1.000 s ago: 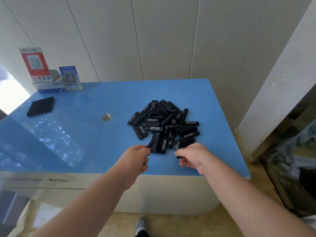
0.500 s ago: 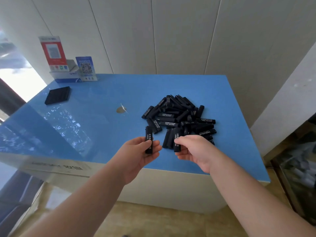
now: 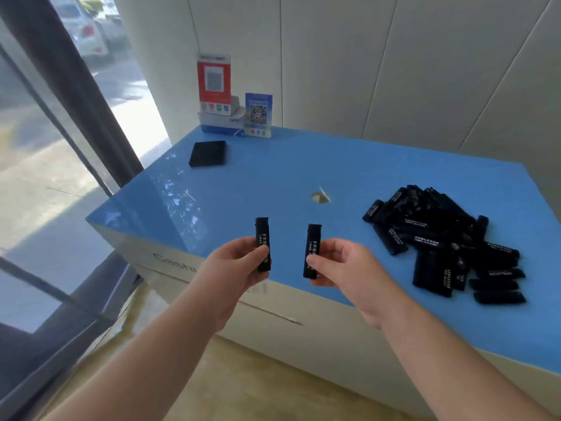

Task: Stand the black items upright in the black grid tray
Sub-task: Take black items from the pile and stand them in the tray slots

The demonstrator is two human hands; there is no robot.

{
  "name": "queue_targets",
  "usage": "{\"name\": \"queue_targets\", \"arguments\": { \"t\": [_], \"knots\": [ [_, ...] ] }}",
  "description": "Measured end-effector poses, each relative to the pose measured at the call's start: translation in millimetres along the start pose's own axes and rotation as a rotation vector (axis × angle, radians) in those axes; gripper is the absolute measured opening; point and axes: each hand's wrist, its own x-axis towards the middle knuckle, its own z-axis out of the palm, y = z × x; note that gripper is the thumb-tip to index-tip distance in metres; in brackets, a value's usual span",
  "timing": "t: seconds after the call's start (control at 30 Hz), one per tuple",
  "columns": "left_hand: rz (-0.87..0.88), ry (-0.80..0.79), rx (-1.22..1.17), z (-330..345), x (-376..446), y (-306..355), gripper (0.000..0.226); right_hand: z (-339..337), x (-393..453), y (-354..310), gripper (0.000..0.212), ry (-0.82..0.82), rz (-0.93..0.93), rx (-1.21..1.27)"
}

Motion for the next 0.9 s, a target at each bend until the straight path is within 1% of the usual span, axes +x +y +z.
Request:
{"name": "queue_targets", "arguments": {
  "t": [0.13,0.23,0.37,0.5,0.6,0.7,0.9],
  "knots": [
    [0.033,-0.002,0.031,-82,8,24,0.015,80,26,-19,0.006,-0.034,-0.046,-0.032],
    [0.045,-0.016,0.065,-139,18,39,0.016,137,45,-30,0.009,-0.02,-0.08,-0.017],
    [0.077,-0.036,0.142,-190,37,57,0.018,188,69,-39,0.01,0.024,-0.086,0.019],
    [0.088,-0.055,0.143,-209,67,69,0.017,209,93,-48,0.012,0.012,-0.088,0.017],
    [0.083,-0.084,0.15,-213,97,77,0.016,211,119,-54,0.012,0.039,-0.1,0.012],
    [0.079,-0.115,0.162,-215,132,87,0.018,212,155,-59,0.012,0.058,-0.113,0.018],
    [0.089,-0.108,0.176,-218,205,111,0.016,215,236,-76,0.011,0.067,-0.122,0.031]
  ]
}}
